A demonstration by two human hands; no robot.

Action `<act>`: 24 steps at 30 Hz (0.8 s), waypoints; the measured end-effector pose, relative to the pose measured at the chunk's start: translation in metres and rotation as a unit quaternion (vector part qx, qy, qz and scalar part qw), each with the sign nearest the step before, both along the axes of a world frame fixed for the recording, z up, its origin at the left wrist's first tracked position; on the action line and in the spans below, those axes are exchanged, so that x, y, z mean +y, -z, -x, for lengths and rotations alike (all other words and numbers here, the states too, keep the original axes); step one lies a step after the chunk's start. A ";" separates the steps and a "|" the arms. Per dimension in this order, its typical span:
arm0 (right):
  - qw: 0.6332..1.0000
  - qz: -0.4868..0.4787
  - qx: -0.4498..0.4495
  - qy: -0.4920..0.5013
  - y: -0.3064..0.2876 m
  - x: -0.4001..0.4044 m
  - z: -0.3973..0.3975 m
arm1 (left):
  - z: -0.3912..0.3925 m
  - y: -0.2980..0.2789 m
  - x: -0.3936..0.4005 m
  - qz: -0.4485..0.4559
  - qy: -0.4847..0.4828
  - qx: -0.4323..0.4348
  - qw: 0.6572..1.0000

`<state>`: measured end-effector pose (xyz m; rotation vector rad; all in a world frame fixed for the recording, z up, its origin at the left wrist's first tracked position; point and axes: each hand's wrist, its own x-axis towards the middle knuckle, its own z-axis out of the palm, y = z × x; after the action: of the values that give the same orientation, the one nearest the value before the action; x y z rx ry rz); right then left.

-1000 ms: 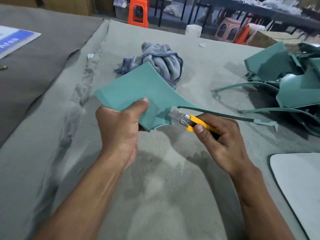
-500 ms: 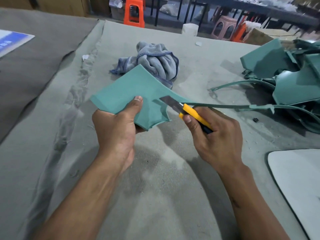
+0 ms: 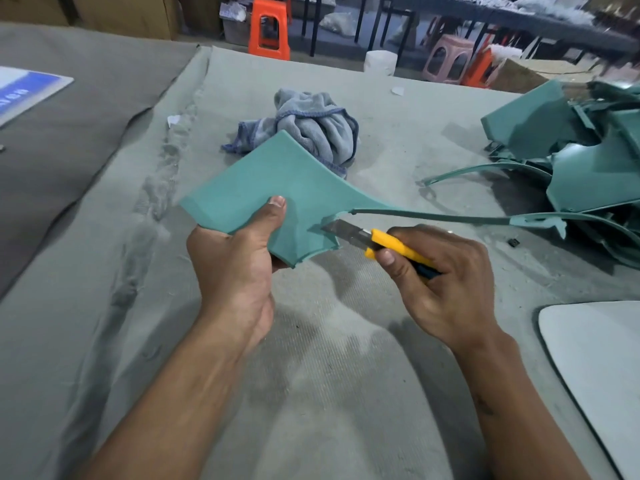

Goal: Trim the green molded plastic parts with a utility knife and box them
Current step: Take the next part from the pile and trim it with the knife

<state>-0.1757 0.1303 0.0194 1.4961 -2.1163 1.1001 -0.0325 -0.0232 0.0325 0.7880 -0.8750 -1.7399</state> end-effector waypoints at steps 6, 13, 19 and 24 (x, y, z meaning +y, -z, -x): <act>0.997 0.009 -0.020 0.080 0.002 -0.009 -0.009 | 0.000 0.001 0.000 0.012 0.000 -0.003 1.000; 0.989 -0.010 -0.021 0.146 0.006 -0.024 -0.023 | 0.004 0.003 0.006 -0.001 -0.003 0.002 1.000; 0.989 0.003 0.036 0.141 0.005 -0.022 -0.021 | 0.006 0.003 0.008 -0.035 -0.009 0.025 0.999; 0.980 0.043 0.037 0.189 0.005 -0.023 -0.019 | 0.007 0.003 0.010 -0.035 -0.014 0.042 0.998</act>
<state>-0.1567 0.1072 0.0139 1.0210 -2.1517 0.9632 -0.0397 -0.0133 0.0294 0.7633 -0.7458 -1.7749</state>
